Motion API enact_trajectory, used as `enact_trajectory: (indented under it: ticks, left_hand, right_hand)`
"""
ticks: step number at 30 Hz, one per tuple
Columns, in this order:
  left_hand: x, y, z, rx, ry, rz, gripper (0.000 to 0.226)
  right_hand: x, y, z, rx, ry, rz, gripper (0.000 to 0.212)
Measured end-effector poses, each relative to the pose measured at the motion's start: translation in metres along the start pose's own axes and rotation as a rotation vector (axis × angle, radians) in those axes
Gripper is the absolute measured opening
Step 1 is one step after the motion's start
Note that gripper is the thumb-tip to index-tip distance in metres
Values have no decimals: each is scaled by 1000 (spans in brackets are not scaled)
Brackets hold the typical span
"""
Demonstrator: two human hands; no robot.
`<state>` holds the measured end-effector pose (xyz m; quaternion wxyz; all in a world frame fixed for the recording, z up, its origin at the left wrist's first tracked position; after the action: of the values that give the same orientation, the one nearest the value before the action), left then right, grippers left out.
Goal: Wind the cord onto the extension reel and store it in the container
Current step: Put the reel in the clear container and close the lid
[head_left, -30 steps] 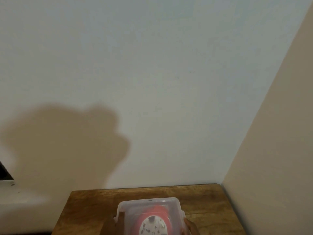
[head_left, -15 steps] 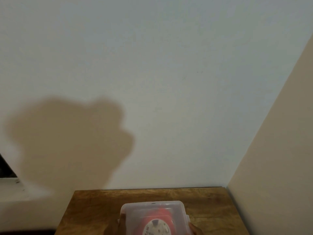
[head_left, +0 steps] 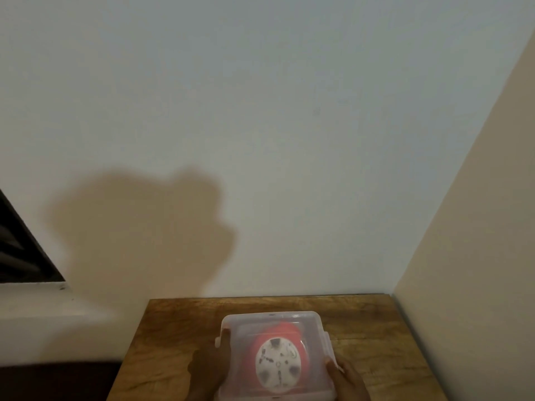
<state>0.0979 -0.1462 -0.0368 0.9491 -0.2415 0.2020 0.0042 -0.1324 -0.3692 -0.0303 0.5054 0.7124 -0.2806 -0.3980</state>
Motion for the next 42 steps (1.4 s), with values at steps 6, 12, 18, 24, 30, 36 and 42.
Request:
enact_trajectory:
  ticks: [6,12,18,24,30,36,42]
  left_hand:
    - [-16,-8,16,-50,-105,-60,45]
    - [-13,-18,24,-53,-13,-145,30]
    - [-22,-17,23,-26,33,-156,56]
    - [-28,-17,25,-66,-13,-133,56]
    - [-44,-27,28,-7,-138,-205,24]
    - [-48,-20,26,-52,-133,-244,31]
    - [-60,-1,-1,-283,28,-110,58]
  right_hand:
    - [-1,4,7,92,49,-255,36]
    - [-5,28,0,-227,8,-40,35]
    - [-13,31,-11,-421,60,125,35]
    - [-20,39,-16,-553,19,220,33]
    - [-31,45,-26,-618,4,285,36]
    - [-34,43,-27,-569,16,279,36]
    - [-38,45,-25,-476,96,284,39]
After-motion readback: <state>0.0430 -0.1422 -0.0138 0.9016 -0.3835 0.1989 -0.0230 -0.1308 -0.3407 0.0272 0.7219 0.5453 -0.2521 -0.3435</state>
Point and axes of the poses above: each hand's wrist, its own x-axis towards the middle knuckle, its own z-axis out of the back of the hand, y = z × x, the point moved 7 cm from there along x, towards the middle knuckle, and after that the axes turned 15 degrees about x, right-handed, at the moved point
